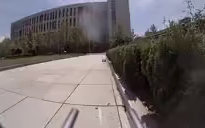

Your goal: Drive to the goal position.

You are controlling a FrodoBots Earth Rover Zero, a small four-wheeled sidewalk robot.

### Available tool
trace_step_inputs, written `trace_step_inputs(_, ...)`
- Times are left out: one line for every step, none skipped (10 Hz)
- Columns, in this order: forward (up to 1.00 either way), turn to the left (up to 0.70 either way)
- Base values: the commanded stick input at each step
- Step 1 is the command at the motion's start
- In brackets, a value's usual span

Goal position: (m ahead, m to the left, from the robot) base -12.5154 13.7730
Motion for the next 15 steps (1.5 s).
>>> trace_step_inputs(0.7,0.02)
trace_step_inputs(0.7,0.02)
trace_step_inputs(0.7,0.06)
trace_step_inputs(0.7,0.18)
trace_step_inputs(0.7,0.15)
trace_step_inputs(0.7,0.13)
trace_step_inputs(0.7,0.14)
trace_step_inputs(0.7,0.31)
trace_step_inputs(0.7,0.35)
trace_step_inputs(0.7,0.35)
trace_step_inputs(0.7,0.35)
trace_step_inputs(0.7,0.35)
trace_step_inputs(0.7,0.35)
trace_step_inputs(0.7,0.35)
trace_step_inputs(0.7,0.35)
